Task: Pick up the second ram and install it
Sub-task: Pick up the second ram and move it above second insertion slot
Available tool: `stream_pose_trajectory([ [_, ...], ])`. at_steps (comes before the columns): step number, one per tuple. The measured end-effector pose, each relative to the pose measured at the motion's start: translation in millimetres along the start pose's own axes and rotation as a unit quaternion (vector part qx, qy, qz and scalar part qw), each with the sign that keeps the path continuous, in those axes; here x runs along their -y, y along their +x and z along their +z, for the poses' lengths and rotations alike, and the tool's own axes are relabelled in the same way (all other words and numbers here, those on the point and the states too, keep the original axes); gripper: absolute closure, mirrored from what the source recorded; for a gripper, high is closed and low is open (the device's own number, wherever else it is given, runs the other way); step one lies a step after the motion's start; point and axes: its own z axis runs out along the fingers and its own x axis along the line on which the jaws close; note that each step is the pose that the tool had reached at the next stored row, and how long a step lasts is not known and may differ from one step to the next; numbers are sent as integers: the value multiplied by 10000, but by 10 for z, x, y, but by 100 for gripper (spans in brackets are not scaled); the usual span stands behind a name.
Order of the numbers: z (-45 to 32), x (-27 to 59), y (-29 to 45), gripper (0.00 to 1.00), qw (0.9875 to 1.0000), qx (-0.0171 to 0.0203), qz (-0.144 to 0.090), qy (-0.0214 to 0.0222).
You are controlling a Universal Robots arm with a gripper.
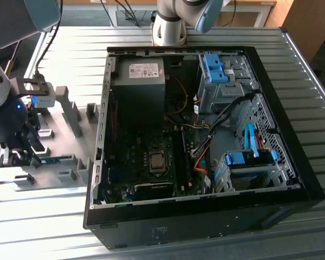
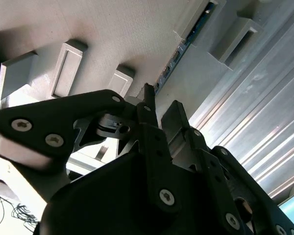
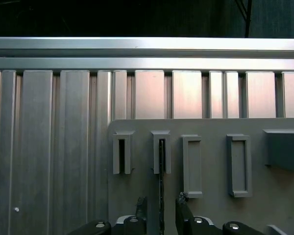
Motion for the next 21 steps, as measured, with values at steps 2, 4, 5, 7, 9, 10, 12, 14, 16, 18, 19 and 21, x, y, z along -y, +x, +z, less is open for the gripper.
stream_pose_trajectory([
  [2,0,0,0,69,10000,0,0,0],
  [4,-1,0,0,75,10000,0,0,0],
  [5,-1,0,0,81,10000,0,0,0],
  [7,-1,0,0,87,10000,0,0,0],
  [9,-1,0,0,89,10000,0,0,0],
  [10,-1,0,0,89,10000,0,0,0],
  [12,-2,0,0,89,10000,0,0,0],
  [14,-2,0,0,89,10000,0,0,0],
  [16,-2,0,0,83,10000,0,0,0],
  [18,-3,0,0,83,10000,0,0,0],
  [19,-3,0,0,76,10000,0,0,0],
  [21,-3,0,0,76,10000,0,0,0],
])
